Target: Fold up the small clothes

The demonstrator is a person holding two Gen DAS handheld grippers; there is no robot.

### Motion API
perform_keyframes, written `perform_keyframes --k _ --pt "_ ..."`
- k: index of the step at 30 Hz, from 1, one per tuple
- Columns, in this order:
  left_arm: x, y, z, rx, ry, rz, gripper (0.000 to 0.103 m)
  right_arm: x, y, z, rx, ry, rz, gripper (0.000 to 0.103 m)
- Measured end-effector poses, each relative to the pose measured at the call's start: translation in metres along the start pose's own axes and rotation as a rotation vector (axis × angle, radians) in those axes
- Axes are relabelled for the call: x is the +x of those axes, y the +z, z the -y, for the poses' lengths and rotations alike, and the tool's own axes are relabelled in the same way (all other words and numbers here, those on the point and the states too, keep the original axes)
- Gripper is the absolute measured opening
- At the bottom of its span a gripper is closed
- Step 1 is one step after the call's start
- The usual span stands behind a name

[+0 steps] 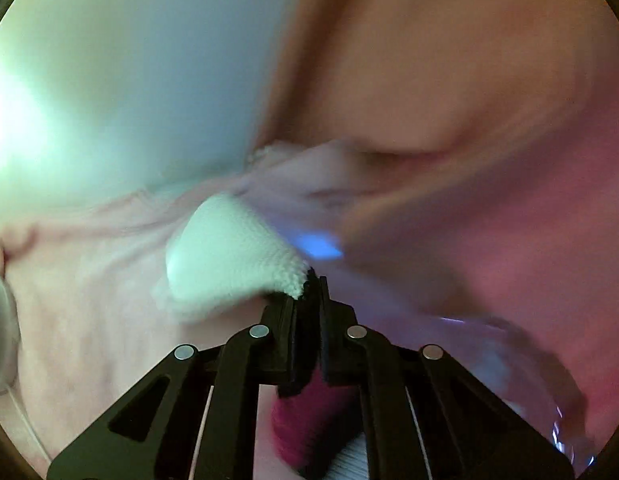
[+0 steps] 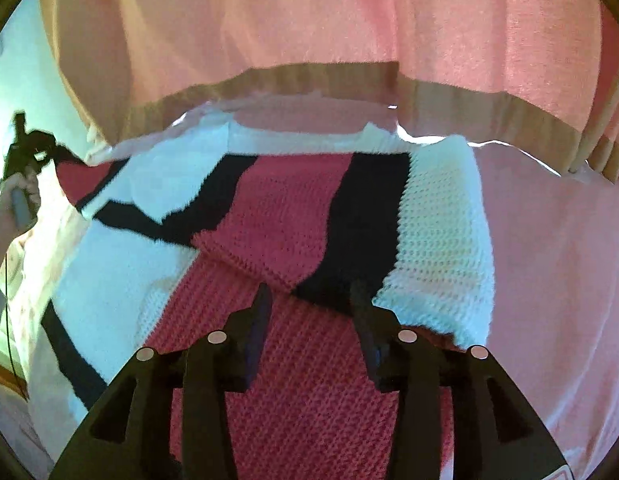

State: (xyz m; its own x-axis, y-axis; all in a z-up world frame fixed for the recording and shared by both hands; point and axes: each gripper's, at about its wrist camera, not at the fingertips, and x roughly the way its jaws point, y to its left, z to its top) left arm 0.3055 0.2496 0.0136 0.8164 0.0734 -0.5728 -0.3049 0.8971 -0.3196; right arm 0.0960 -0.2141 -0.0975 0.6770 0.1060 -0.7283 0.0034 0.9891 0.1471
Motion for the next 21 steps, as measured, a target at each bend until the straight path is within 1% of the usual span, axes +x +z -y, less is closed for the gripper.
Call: perform_keyframes --k 2,3,4,5,6,7,8,9,10,11,12,13,14,16,17,19,21 --pt "-0.031 -0.008 0.048 0.086 -0.097 0.028 0.006 -0.004 0.003 0.006 0.020 0.002 0.010 0.044" --pt "-0.055 -0.020 0.089 0.152 -0.189 0.024 0.006 -0.006 0.004 0.009 0.033 0.003 0.015 0.044" --pt "-0.065 -0.029 0.108 0.182 -0.237 0.016 0.006 -0.009 0.006 0.013 0.045 -0.001 0.023 0.044" --pt "-0.081 -0.050 0.143 0.232 -0.311 -0.012 0.006 -0.012 0.008 0.017 0.057 -0.006 0.031 0.044" --pt "-0.086 -0.063 0.163 0.265 -0.350 -0.040 0.007 -0.014 0.009 0.020 0.064 -0.008 0.034 0.044" --pt "-0.092 -0.086 0.190 0.309 -0.399 -0.090 0.007 -0.016 0.010 0.024 0.071 -0.013 0.039 0.045" --pt "-0.094 -0.112 0.213 0.341 -0.427 -0.143 0.009 -0.019 0.011 0.027 0.078 -0.019 0.043 0.046" --pt "-0.091 -0.129 0.228 0.361 -0.440 -0.182 0.011 -0.022 0.013 0.031 0.084 -0.032 0.050 0.048" --pt "-0.088 -0.151 0.241 0.382 -0.450 -0.231 0.014 -0.024 0.013 0.033 0.087 -0.039 0.051 0.051" --pt "-0.080 -0.178 0.253 0.401 -0.435 -0.294 0.027 -0.026 0.014 0.036 0.091 -0.047 0.051 0.052" --pt "-0.072 -0.190 0.257 0.416 -0.408 -0.330 0.053 -0.028 0.014 0.039 0.098 -0.051 0.052 0.052" --pt "-0.069 -0.203 0.257 0.437 -0.374 -0.356 0.060 -0.031 0.015 0.042 0.106 -0.052 0.052 0.053" --pt "-0.067 -0.209 0.248 0.444 -0.350 -0.361 0.063 -0.034 0.016 0.045 0.116 -0.047 0.051 0.054" --pt "-0.071 -0.211 0.229 0.414 -0.321 -0.336 0.073 -0.037 0.019 0.047 0.122 -0.027 0.050 0.057" --pt "-0.071 -0.206 0.220 0.385 -0.304 -0.324 0.084 -0.038 0.020 0.046 0.120 -0.021 0.052 0.060" --pt "-0.081 -0.194 0.185 0.285 -0.275 -0.285 0.087 -0.039 0.024 0.040 0.099 -0.008 0.056 0.062" --pt "-0.078 -0.183 0.164 0.259 -0.250 -0.290 0.087 -0.034 0.026 0.031 0.084 0.013 0.055 0.063"
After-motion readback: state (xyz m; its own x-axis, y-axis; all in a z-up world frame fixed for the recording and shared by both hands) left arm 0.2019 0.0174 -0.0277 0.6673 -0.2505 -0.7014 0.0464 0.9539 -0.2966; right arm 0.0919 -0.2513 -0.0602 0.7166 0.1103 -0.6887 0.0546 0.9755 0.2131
